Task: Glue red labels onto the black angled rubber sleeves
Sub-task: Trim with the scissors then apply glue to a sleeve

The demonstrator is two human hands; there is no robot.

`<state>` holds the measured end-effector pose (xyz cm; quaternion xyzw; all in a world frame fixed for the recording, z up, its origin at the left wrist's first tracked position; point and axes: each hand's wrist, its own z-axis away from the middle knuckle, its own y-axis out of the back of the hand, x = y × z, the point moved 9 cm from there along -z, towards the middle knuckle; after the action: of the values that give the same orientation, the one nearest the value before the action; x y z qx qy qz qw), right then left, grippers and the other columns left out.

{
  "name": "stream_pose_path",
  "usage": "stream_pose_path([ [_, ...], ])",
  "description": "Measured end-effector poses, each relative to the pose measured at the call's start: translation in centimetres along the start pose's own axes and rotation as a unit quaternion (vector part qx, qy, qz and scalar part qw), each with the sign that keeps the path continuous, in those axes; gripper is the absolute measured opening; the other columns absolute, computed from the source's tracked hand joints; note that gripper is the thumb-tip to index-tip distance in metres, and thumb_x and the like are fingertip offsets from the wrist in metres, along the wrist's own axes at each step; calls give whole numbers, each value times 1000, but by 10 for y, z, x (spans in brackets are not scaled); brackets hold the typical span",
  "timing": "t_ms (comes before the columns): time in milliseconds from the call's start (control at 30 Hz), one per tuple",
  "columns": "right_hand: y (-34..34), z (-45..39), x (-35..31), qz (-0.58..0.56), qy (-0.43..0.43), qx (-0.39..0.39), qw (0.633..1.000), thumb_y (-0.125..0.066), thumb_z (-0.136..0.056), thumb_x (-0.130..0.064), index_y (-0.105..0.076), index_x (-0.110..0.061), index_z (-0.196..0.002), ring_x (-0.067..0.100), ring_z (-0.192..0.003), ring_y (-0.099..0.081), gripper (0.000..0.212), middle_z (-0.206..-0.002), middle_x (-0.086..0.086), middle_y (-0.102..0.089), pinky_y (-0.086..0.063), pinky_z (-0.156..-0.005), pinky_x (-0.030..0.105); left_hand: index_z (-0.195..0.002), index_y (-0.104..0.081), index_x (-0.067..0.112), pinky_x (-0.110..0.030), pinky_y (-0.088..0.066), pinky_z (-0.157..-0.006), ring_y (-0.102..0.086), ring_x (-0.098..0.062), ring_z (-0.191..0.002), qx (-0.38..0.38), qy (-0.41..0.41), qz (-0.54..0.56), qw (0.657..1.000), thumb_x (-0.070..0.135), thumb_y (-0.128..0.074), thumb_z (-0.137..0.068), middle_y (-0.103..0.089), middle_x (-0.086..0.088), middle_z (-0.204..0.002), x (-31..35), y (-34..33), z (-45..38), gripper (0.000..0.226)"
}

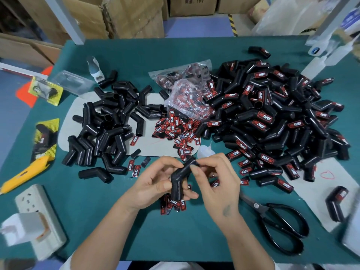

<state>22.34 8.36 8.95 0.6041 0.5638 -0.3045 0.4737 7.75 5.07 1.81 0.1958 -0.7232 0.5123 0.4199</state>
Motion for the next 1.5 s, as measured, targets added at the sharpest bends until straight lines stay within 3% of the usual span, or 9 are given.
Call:
stream_pose_path([
  [200,0,0,2,-26,-34,-24,999,-57,-106,-30,-67,-32,-96,11,-71,-59,15,-89,-19,-58,-43,-69,17,-147,-41,13,-57,-58,-95,-72,-46,-108,-2,2,-11,1000,13,-54,-110,-66,-17,-119,3,-1,1,39],
  [367,34,18,13,78,-19,-10,997,-51,-110,-26,-73,-22,-119,15,-84,-67,24,-103,-10,-62,-54,-76,26,-166,-25,21,-55,-57,-96,-71,-46,-114,16,-11,21,1000,7,-60,-106,-67,-16,-121,5,-5,-1,71],
  [467,75,47,31,339,-19,-41,940,-61,-95,1,-72,-16,-127,25,-102,-65,38,-116,0,-65,-57,-83,36,-167,-22,18,-48,-59,-97,-68,-48,-118,30,-13,53,998,3,-61,-104,-69,-16,-115,7,-2,-1,76],
  [533,100,70,40,459,-17,-81,885,-54,-88,-4,-74,-6,-126,42,-97,-67,44,-114,15,-69,-62,-71,53,-165,-27,16,-47,-59,-98,-68,-47,-119,48,-10,64,997,4,-64,-102,-69,-15,-112,7,4,0,74],
  [700,137,96,32,559,-27,-122,820,-41,-87,-17,-78,-1,-119,54,-89,-71,52,-109,27,-72,-62,-65,62,-160,-35,11,-48,-59,-98,-68,-46,-119,59,0,73,996,6,-71,-99,-72,-17,-110,6,8,-2,71],
  [833,147,90,32,592,-72,-150,789,-83,-67,6,-76,0,-122,53,-75,-69,55,-94,26,-70,-59,-48,59,-159,-35,10,-47,-59,-97,-71,-44,-114,39,12,74,996,10,-73,-97,-73,-18,-109,5,1,0,72],
  [933,148,84,41,572,-104,-211,786,-97,-39,14,-77,-1,-120,49,-67,-67,84,-87,24,-64,-56,-39,53,-158,-36,10,-48,-57,-97,-73,-42,-109,25,27,80,996,12,-75,-96,-73,-17,-108,-1,-10,8,73],
  [1200,128,83,0,442,-82,-138,882,-102,-45,-1,-62,-36,-129,31,-68,-67,100,-100,3,-58,-50,-45,35,-157,-36,6,-46,-58,-96,-74,-39,-107,12,34,126,991,13,-77,-94,-75,-19,-109,-7,-29,18,75],
  [1500,60,59,-17,396,37,-193,897,-93,-64,-11,-51,-28,-149,20,-73,-57,96,-112,2,-57,-50,-54,31,-156,-33,0,-42,-58,-96,-74,-37,-107,27,-7,181,983,10,-75,-95,-75,-21,-111,7,-38,29,75],
])
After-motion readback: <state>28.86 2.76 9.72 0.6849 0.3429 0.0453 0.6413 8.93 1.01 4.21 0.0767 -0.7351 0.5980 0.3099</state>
